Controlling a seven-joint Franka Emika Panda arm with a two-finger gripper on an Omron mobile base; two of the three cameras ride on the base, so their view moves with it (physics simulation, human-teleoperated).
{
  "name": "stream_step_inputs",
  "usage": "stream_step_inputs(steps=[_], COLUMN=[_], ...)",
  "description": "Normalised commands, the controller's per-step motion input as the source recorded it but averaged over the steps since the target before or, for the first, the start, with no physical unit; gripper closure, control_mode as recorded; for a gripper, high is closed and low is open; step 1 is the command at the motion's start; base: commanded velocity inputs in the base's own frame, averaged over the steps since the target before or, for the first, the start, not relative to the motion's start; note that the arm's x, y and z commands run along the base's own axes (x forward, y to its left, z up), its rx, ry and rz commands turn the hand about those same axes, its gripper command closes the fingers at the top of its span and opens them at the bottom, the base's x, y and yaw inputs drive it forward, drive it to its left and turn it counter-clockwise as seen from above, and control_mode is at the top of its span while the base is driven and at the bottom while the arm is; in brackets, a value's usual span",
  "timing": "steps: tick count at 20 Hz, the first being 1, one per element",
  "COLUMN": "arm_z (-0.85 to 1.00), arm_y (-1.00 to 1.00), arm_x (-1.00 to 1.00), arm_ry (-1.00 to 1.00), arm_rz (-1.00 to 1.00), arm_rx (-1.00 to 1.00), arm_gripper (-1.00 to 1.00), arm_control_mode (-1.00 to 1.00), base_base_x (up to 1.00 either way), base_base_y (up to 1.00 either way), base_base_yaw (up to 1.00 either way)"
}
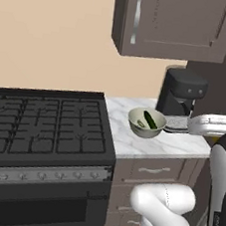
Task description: Take the lemon, fish, and cucumber from the freezer and place them in the bowl on the counter.
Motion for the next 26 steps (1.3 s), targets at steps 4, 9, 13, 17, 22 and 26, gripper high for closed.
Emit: stream_step_inputs(steps=[4,9,13,17,22,26], arm_z=[0.00,0.00,0.00,0.00,-0.06,-0.44], arm_y=[0.00,0.00,0.00,0.00,0.00,0.00], arm_x=[0.00,0.00,0.00,0.00,0.25,0.63], arm_ry=[0.00,0.00,0.00,0.00,0.01,0.07], arm_rz=[0.00,0.00,0.00,0.00,0.00,0.00], arm_rx=[0.00,0.00,0.00,0.00,0.00,0.00], arm_gripper=[1.00,1.00,1.00,1.00,1.00,1.00], arm_control_mode=[1.00,1.00,1.00,1.00,-1.00,-1.00], base_base_x=[0.65,0.64,0.40,0.29,0.04,0.00], base_base_y=[0.41,0.23,0.07,0.01,0.00,0.00], base_base_yaw=[0.00,0.00,0.00,0.01,0.00,0.00])
